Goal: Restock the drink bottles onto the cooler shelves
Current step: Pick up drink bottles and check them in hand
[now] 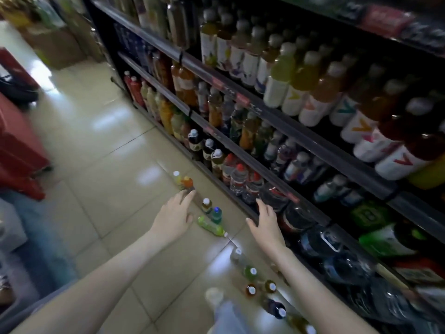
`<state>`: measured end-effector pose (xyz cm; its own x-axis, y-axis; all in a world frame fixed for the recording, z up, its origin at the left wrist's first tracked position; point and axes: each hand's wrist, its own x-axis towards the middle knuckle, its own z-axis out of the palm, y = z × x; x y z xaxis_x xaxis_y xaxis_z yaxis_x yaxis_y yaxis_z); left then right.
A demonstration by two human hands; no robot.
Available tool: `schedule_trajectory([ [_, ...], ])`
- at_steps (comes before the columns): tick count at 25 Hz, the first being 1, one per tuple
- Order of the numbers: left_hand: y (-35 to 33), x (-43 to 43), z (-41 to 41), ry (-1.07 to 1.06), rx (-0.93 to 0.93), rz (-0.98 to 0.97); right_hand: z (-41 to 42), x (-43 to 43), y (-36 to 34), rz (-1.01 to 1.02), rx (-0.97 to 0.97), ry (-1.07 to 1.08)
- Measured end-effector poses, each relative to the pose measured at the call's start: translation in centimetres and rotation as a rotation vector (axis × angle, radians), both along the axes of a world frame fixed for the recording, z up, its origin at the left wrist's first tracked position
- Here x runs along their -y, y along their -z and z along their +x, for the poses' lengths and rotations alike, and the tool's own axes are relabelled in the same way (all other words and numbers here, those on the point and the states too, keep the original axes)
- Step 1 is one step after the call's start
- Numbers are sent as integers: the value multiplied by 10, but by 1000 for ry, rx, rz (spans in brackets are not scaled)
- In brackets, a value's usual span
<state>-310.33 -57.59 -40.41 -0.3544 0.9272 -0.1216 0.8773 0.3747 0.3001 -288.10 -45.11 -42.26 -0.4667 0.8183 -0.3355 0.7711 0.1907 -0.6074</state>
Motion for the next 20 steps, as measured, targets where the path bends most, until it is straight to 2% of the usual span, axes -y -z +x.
schedule_trajectory([
  [5, 58, -28, -99, 60, -5, -17, -101, -30, 82, -62, 120, -118],
  [8, 131, -45, -152, 39, -17, -57, -164, -35, 165, -162, 210, -237],
  [12, 293, -68, -199, 13, 78, -93, -226, -49, 324, -195, 409, -298],
  [18, 581, -78, -218, 57, 163, -153, -263, -48, 636, -140, 625, -383],
  [20, 645, -77, -223, 62, 190, -163, -270, -55, 709, -10, 658, -330],
])
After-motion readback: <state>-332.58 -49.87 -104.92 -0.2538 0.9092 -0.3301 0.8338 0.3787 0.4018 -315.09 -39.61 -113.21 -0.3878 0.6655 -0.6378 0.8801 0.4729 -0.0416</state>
